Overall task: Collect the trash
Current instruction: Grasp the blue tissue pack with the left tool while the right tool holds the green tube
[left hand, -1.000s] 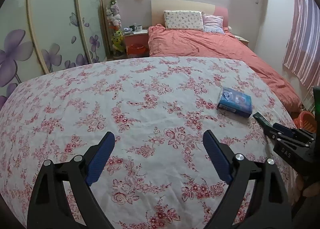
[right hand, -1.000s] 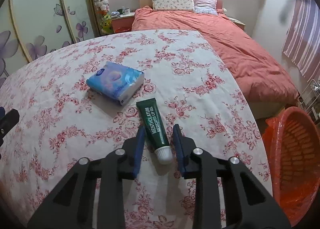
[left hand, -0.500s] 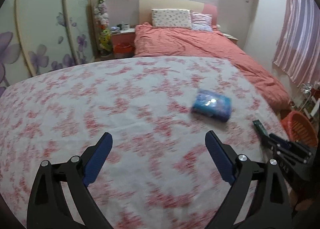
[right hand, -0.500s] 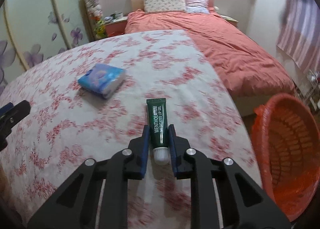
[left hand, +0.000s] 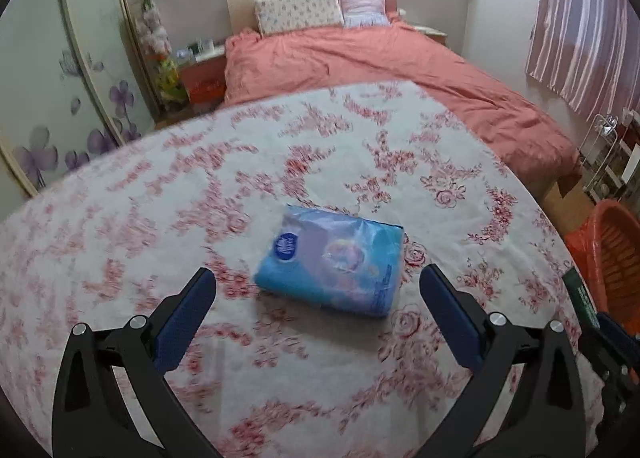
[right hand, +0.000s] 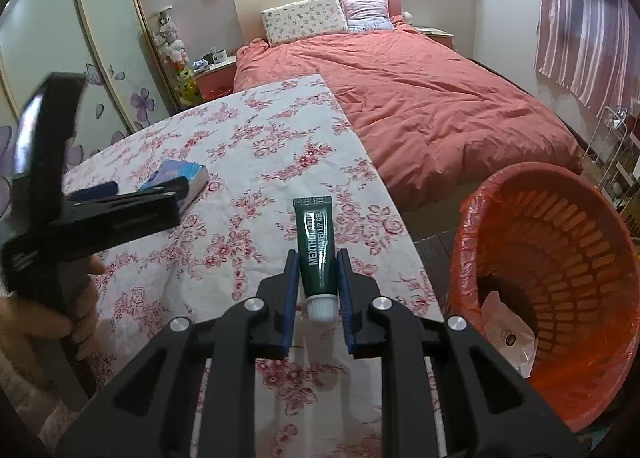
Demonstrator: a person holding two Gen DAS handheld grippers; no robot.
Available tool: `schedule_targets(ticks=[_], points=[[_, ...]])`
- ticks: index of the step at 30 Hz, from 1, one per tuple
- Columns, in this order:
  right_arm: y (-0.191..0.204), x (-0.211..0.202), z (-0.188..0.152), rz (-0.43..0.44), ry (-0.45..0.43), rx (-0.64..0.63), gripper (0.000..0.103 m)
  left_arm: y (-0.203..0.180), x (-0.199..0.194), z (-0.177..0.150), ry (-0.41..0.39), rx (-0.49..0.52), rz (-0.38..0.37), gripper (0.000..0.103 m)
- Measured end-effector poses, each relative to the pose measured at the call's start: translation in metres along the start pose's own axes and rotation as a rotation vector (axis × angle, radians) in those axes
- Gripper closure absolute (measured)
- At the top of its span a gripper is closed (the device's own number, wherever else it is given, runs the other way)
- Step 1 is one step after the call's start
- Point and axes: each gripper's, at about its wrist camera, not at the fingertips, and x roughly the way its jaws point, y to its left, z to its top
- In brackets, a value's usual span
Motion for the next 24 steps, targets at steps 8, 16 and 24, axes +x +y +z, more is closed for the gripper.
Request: schedule_targets(ticks=[8,16,24], points=[[-0.008,0.005,-0.002,0.016,0.011,0.025,0.084,-0.010,0.012,0.004,0.023,-0.003,-0.018,0.003],[-0.009,0.006,-0.002,0.024,0.014,0.043,0.084,-0.011,0.017,0.004,0.043,-0.020,-0.008,0.016],[-0.009,0.005,-0.005,0.031,0.017,0.048,0.084,-0.012,0.014,0.004,0.031,-0.010,-0.023,0.024]])
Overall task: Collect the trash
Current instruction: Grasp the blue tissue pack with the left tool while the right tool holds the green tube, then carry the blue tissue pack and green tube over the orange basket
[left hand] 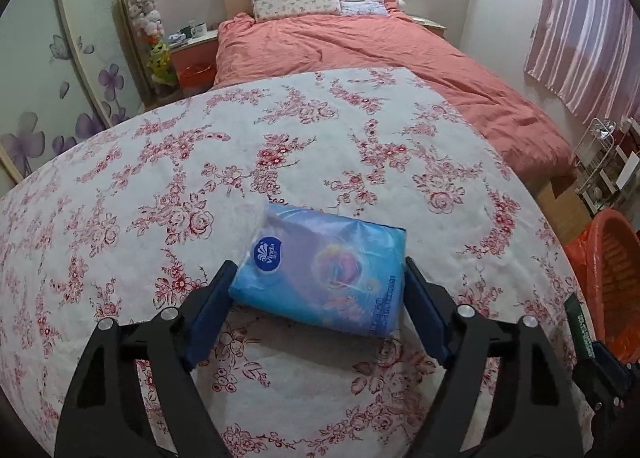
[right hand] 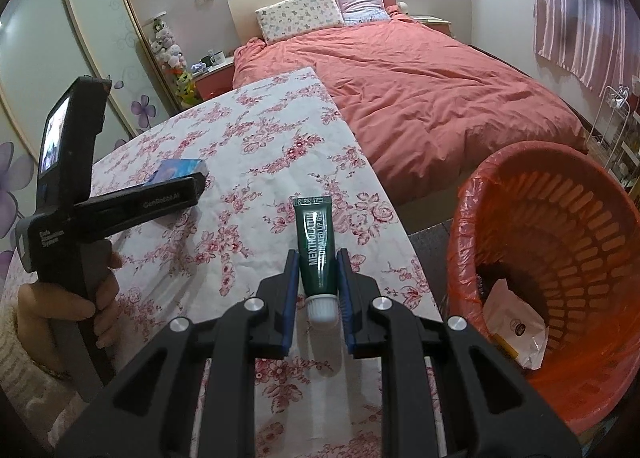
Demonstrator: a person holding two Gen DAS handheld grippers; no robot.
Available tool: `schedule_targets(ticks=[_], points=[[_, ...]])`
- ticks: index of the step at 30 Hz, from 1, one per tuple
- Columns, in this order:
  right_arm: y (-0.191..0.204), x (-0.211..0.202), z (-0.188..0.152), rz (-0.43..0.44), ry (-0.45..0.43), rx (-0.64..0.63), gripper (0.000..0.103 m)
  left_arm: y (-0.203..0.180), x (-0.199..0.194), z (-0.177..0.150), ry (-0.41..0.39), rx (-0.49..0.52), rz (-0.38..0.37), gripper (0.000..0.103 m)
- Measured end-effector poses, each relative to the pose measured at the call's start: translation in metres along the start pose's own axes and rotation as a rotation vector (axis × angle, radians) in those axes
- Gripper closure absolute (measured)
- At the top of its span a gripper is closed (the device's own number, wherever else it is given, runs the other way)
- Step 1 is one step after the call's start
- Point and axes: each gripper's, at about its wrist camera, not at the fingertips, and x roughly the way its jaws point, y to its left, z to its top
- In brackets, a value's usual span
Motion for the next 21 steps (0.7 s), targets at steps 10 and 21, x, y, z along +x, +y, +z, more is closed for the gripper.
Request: schedule_targets(ticks=[10,21], points=[[0.003,-0.012,-0.001,-0.001,-0.022,0.004,0.084,0.002,-0.024,-0.012,-0.069,0.002,0.030,0.024],[0.006,-0.048,-0.005,0.001,-0.069,0.001,0.084,0.006,-0.061,-0.019,-0.130,-0.010,0.044,0.024]])
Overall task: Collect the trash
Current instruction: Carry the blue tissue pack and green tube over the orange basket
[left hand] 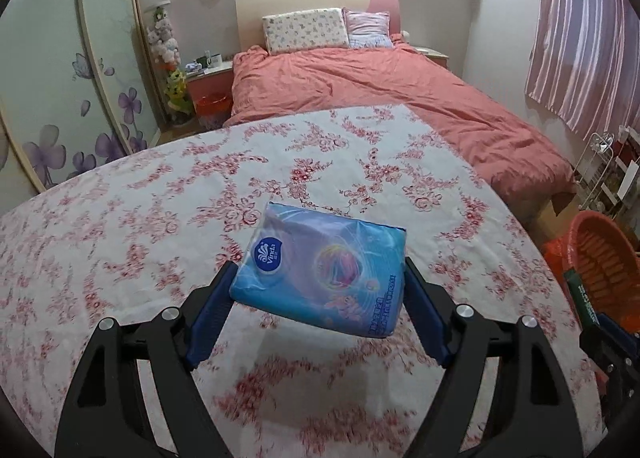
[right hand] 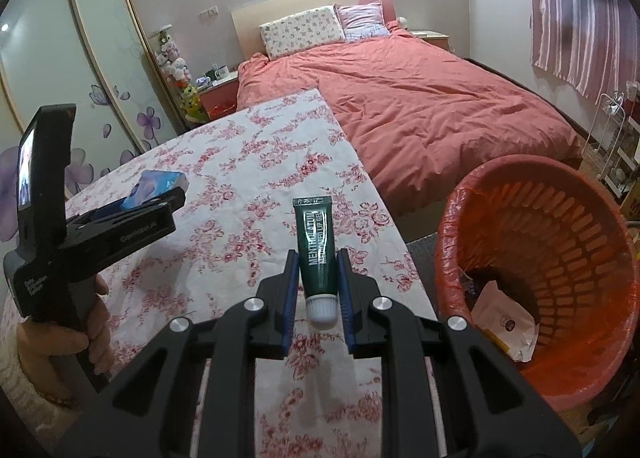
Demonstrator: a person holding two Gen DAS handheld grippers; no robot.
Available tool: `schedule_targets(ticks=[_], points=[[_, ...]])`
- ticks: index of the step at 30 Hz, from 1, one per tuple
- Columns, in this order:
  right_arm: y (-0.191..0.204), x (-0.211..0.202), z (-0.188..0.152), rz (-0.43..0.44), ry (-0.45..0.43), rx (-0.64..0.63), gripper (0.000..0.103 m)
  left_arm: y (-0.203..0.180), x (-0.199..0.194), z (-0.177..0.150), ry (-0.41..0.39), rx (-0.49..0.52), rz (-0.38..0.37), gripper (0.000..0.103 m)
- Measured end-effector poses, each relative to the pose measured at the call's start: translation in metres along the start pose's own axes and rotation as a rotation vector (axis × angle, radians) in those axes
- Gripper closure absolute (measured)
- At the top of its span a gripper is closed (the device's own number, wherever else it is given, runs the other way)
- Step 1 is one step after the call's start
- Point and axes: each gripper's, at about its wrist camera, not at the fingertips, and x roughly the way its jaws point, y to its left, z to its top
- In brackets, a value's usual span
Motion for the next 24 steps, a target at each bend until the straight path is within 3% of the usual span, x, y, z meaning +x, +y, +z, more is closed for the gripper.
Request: schedule_targets(ticks=[11,24], points=[[-0.009,-0.037,-0.007,-0.018,-0.045,0.012,0.084,-0.016,-0.040,-0.006,-0.050,0.019,-0.026,0.024],[-0.055,-0.078,-0.015,-0.103,-0.122,0.084,0.084,-0.065,-0.074,-0.017,-0.088,0.075,-0.133,0.024]])
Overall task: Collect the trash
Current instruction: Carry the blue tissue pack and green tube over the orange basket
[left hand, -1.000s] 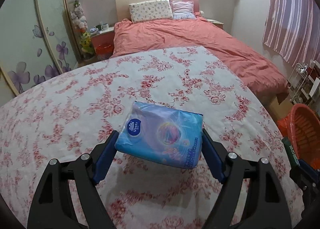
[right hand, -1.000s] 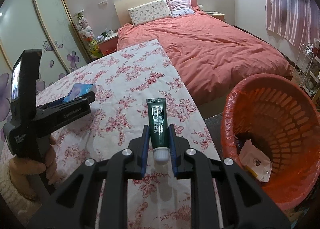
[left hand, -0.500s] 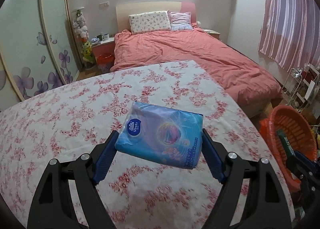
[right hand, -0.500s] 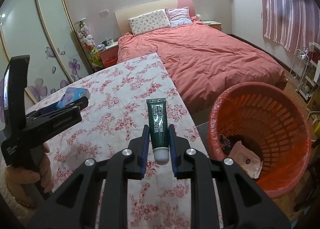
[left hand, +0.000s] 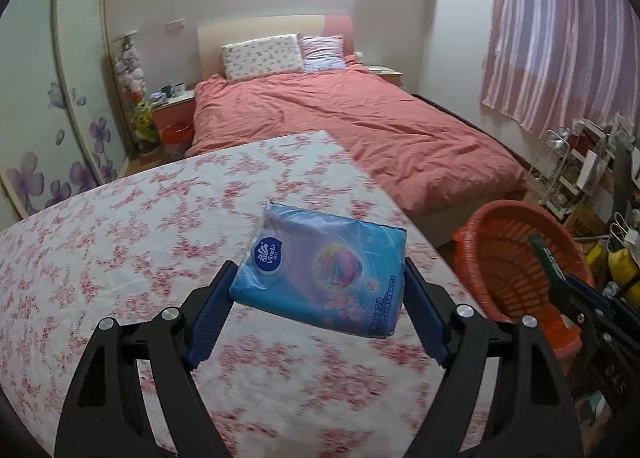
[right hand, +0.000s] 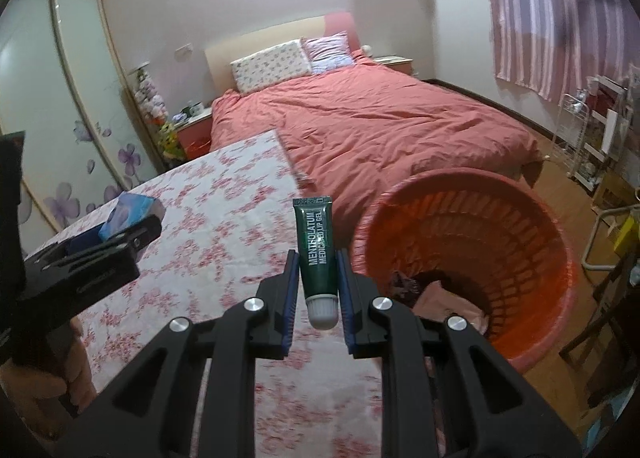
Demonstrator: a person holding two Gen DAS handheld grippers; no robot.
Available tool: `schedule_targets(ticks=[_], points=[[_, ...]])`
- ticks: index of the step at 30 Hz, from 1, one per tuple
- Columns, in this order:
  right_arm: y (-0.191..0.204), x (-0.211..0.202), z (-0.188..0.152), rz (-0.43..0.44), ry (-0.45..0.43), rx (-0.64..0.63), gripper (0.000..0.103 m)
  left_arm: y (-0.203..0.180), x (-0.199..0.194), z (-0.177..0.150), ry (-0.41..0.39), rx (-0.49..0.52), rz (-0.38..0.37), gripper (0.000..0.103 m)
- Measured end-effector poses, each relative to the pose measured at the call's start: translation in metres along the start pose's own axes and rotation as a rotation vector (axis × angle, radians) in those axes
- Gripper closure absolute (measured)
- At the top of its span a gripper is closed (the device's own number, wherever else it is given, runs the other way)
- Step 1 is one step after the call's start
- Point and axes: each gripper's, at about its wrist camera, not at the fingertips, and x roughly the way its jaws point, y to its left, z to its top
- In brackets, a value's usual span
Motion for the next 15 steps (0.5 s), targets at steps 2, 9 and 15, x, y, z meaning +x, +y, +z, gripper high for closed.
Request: schedule_targets(ticks=[2,9,15], points=[[-0.011,-0.004,-0.001,-0.024,-0.011,0.012,0.084,-0.011,-0.004,0.000,-0.008,0.015,-0.016,0.024],[-0.044,-0.019,-0.005,-0.093,-0.043,0.055,0.084,-0.052,-0.014,-0.003,-0.033,0.065,-0.101,0.024],[-0.076,-0.035,-0.007,-0.127,-0.083,0.111,0.084,-0.084,-0.019,-0.004,-0.046,0.102,-0.176,0.024]])
